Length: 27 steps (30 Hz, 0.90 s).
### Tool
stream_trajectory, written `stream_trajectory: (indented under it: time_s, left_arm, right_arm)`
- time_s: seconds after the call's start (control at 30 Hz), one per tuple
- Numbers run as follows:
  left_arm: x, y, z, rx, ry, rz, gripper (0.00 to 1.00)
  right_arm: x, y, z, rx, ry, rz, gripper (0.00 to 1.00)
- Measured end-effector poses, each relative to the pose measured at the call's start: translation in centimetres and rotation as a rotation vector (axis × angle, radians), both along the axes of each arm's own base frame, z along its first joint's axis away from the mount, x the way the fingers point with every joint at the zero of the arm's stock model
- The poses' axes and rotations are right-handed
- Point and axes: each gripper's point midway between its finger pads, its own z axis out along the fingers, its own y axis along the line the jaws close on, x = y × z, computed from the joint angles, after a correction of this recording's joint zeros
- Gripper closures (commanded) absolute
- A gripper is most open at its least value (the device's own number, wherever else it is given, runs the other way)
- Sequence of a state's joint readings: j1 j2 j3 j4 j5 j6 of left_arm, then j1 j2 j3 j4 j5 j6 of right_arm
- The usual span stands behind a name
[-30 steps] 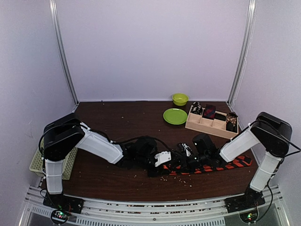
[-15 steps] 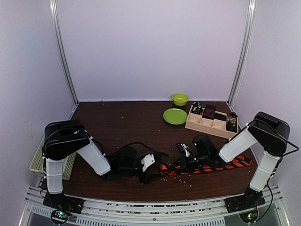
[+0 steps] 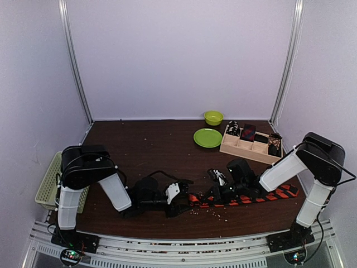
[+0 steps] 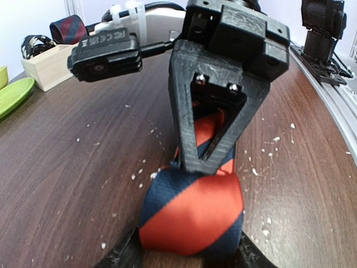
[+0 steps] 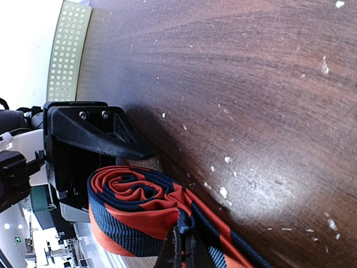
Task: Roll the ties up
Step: Roll the tie at the center of the board.
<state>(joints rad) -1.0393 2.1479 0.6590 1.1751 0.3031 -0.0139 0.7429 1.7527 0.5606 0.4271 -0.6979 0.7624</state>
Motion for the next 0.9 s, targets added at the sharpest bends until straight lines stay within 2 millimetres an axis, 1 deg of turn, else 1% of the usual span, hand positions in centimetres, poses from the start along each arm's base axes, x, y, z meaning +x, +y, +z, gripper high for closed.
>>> stream_trajectory:
  time_s: [0.2, 0.4, 0.5, 0.63, 0.73, 0.83, 0.9]
  left_arm:
    - [0.2, -1.5, 0.8, -0.014, -0.013, -0.039, 0.57]
    - [0.2, -3.1, 1.3, -0.001, -0.022, -0.095, 0.63]
    - [0.2, -3.6, 1.2, 0.004, -0.019, -0.114, 0.63]
    - [0.2, -4.2, 1.0, 0.006, -0.009, -0.134, 0.57]
    - [0.4, -4.9, 0.5, 0.012, -0.002, -0.142, 0.56]
    - [0.5, -5.3, 0.1, 0.018, 0.004, -0.144, 0.57]
    - [0.5, -5.4, 0.0, 0.024, 0.011, -0.145, 0.61]
  right_arm:
    - [0.0, 0.0, 0.0, -0.004, -0.001, 0.004, 1.0]
    - [0.1, 0.1, 0.0, -0.011, 0.005, 0.006, 1.0]
    - [0.1, 0.1, 0.0, -0.014, 0.005, 0.009, 1.0]
    - [0.1, 0.0, 0.0, -0.017, 0.004, 0.009, 1.0]
    - [0.2, 0.0, 0.0, -0.018, 0.004, 0.009, 1.0]
    - [0.1, 0.0, 0.0, -0.018, 0.003, 0.01, 1.0]
    - [0.1, 0.0, 0.0, -0.018, 0.001, 0.011, 1.0]
